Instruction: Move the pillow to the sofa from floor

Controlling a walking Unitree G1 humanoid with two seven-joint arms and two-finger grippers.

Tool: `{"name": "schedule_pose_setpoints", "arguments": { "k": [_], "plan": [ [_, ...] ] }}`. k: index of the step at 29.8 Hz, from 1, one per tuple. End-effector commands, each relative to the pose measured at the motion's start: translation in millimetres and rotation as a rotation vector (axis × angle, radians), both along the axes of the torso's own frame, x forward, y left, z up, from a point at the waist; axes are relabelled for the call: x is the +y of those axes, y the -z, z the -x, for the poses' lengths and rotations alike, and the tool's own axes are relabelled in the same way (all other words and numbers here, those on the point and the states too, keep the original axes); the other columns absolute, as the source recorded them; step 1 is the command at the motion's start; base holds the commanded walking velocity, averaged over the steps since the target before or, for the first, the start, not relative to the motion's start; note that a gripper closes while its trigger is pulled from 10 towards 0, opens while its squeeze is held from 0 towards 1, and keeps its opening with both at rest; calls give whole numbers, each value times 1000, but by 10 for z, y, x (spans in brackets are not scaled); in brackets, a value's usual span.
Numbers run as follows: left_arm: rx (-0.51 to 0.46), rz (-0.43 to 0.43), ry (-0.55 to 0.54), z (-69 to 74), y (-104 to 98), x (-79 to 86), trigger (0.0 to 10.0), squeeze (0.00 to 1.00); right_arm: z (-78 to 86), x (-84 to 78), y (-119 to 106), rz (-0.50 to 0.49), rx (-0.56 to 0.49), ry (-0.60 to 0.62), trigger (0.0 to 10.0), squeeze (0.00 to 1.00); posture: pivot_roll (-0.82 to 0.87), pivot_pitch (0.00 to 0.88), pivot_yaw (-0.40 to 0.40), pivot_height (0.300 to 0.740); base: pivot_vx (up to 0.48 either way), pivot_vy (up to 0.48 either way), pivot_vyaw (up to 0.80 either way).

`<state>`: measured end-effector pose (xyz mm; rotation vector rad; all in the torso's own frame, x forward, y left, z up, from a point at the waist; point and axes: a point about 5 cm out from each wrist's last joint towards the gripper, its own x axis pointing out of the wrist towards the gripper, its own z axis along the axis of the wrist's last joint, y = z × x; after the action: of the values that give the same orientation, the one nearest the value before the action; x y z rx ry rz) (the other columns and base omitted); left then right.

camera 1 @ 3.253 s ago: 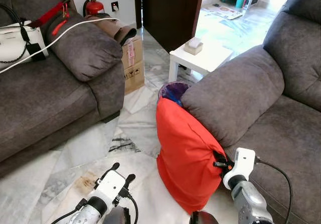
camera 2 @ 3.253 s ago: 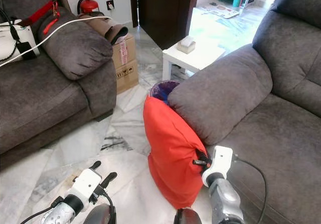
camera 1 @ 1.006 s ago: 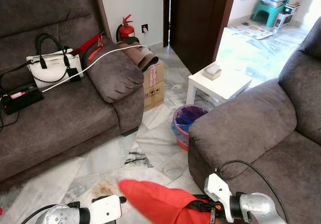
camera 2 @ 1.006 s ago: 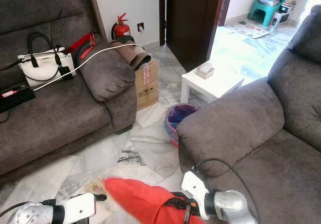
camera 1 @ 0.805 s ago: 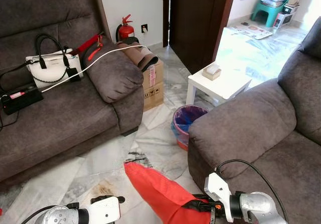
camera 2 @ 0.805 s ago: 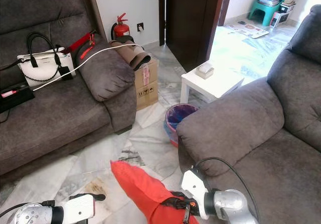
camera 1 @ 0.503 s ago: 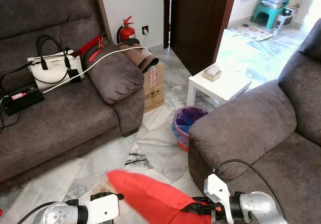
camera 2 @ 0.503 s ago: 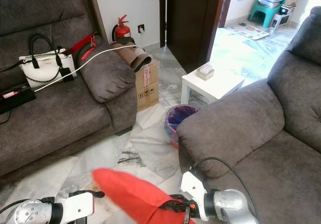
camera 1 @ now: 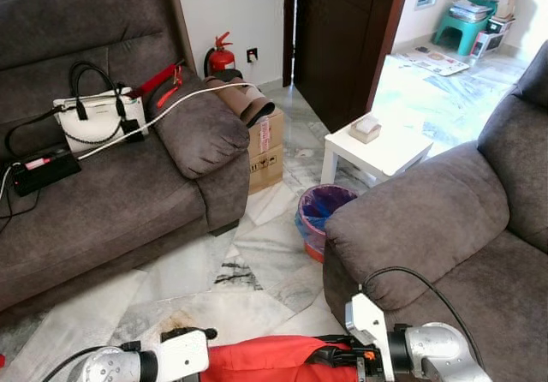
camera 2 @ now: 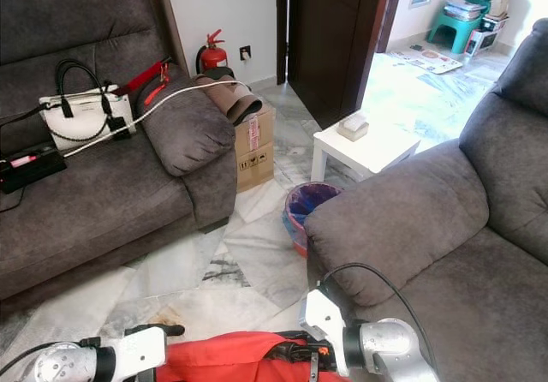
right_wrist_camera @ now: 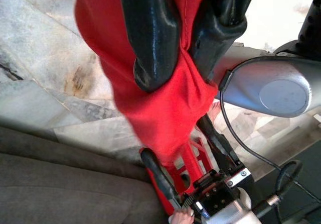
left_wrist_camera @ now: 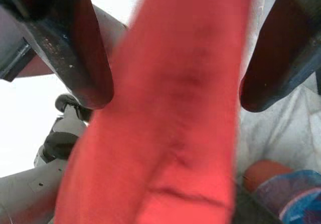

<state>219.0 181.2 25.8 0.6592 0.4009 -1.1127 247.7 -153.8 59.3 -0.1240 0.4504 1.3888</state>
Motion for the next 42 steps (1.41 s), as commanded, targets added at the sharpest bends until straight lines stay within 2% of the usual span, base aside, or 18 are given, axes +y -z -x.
{"name": "schedule_pose_setpoints", "arguments": {
  "k": [1,13,18,21,26,36,42],
  "plan": [
    [21,-14,15,36,55,-4,10000,0,-54,88,-225,-91,-82,-41,10000,0,89,64,45,740,0,0,0],
    [31,-57,17,89,136,98,10000,0,-82,78,-334,-99,-106,-40,10000,0,96,70,42,740,0,0,0],
    [-9,-124,-48,16,152,218,10000,0,-88,44,-339,-80,-100,-48,10000,0,97,71,44,740,0,0,0],
    [-29,-127,-88,-23,152,261,10000,0,-92,25,-344,-71,-106,-47,10000,0,98,73,44,740,0,0,0],
    [-9,-98,-87,-4,156,240,10000,0,-89,17,-370,-70,-108,-52,10000,0,94,73,47,740,0,0,0],
    [29,-145,-73,73,261,340,10000,0,-99,21,-418,-70,-121,-62,10000,0,94,74,47,740,0,0,0],
    [21,-190,-72,67,264,413,10000,0,-100,12,-436,-67,-126,-68,10000,0,93,78,45,740,0,0,0]
  ]
}}
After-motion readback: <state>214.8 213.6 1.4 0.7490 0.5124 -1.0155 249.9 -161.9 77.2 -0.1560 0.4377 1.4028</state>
